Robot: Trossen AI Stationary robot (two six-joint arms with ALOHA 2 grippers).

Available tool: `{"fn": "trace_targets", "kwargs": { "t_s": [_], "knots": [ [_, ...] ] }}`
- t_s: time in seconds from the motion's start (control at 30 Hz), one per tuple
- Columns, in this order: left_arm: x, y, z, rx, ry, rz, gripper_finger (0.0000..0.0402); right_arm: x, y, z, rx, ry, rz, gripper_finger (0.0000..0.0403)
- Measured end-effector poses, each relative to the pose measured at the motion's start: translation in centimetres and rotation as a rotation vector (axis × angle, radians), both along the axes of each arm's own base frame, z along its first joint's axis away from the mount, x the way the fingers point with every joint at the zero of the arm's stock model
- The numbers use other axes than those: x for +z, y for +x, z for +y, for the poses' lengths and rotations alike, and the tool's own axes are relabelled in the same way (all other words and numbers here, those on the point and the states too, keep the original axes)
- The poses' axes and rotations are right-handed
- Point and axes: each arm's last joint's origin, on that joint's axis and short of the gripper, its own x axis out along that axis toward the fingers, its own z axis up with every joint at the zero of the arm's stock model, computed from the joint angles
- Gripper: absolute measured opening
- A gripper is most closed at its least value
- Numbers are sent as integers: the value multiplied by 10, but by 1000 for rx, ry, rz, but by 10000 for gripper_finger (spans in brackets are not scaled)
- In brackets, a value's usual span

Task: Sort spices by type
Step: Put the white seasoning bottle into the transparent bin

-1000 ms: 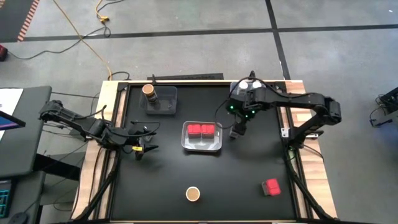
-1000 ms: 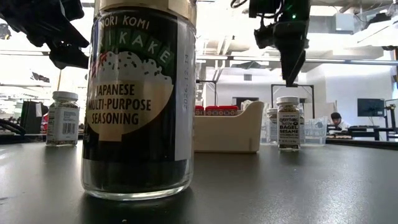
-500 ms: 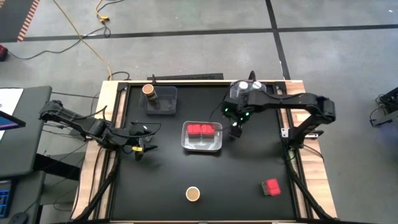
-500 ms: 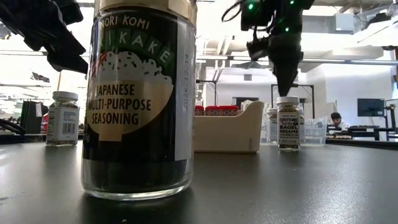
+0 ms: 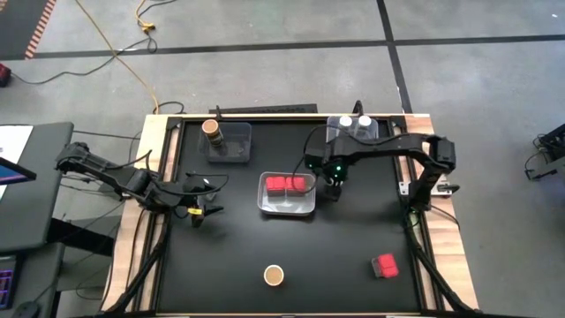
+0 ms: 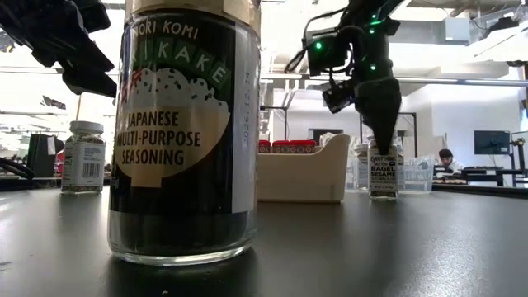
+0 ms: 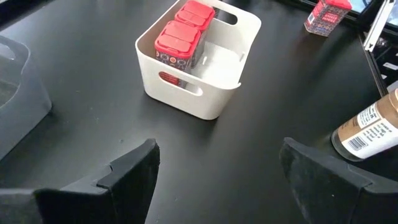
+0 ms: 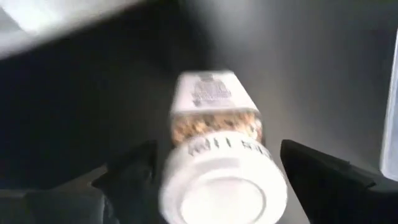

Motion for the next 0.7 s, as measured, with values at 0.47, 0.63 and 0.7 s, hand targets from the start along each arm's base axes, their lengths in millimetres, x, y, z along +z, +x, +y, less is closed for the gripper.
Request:
{"fn": "trace_targets", "kwargs": {
  "t_s": [0.47,0.63,0.7],
  "knots": [
    [0,0,0,0,1,1,318,1,1,0,6,8,-21,249],
    [0,0,0,-1,1,1,318,8,-2,1,36,21,-14,221],
    [0,0,0,-1,1,0,318,20,-5,1,39,17,-33,221]
  ]
}}
